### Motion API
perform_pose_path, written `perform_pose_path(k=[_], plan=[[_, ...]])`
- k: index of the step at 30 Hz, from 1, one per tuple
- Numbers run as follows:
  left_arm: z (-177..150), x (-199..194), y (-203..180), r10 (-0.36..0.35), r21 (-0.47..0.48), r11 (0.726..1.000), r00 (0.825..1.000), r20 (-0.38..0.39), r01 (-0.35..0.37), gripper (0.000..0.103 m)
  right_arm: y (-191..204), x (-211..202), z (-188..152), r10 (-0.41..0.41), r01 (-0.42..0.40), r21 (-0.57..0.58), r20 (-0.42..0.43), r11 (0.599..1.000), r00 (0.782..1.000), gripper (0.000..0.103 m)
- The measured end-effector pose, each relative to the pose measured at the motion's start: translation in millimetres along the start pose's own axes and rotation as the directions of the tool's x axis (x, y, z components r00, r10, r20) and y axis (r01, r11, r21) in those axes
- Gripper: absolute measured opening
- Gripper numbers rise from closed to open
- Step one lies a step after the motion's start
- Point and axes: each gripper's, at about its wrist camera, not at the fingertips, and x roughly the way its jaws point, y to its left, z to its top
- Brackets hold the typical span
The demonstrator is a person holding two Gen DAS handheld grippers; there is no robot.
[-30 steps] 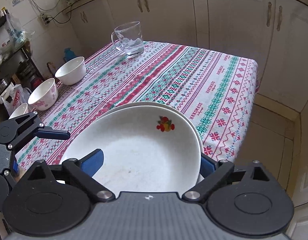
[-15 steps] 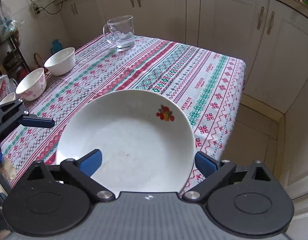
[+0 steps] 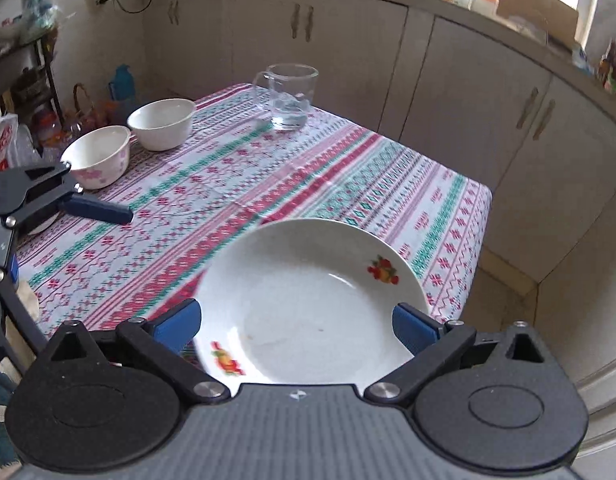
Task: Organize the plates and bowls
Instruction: 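Lower the floral plate onto the stack and open the right tool, then reach the right tool to a white bowl and grasp its rim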
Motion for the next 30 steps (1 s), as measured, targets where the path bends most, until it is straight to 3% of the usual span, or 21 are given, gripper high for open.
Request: perform_pose_path(k=[5,13,20,30], plan=[[-8.8,-26.2,9.8,0.023,-0.023,0.999,0.999,0.026,-0.022,0.100,36.5,-8.4,6.8,-0.047,0.047,-0.034,0.006,0.998,0.999,0.103],[-40.9,-73.8,32.6,0.093,-0.061,0.994,0.994,0.054,-0.090,0.101,95.0,-10.1,14.5,-0.036,0.038,-0.022,0.090,0.999,0.995,0.103],[-80.9,-102.9,63.8,0.152,-0.147,0.978,0.988,0.022,-0.147,0.101,148.4,2.1,18.8,0.028,-0.022,-0.040,0.150,0.999,0.988,0.103],[-122.1,-127.0,104.0,0.238,-0.172,0.956,0.971,-0.011,-0.237,0.101,202.0,30.3,40.9,0.136,-0.121,-0.099,0.169,0.988,0.976,0.103]])
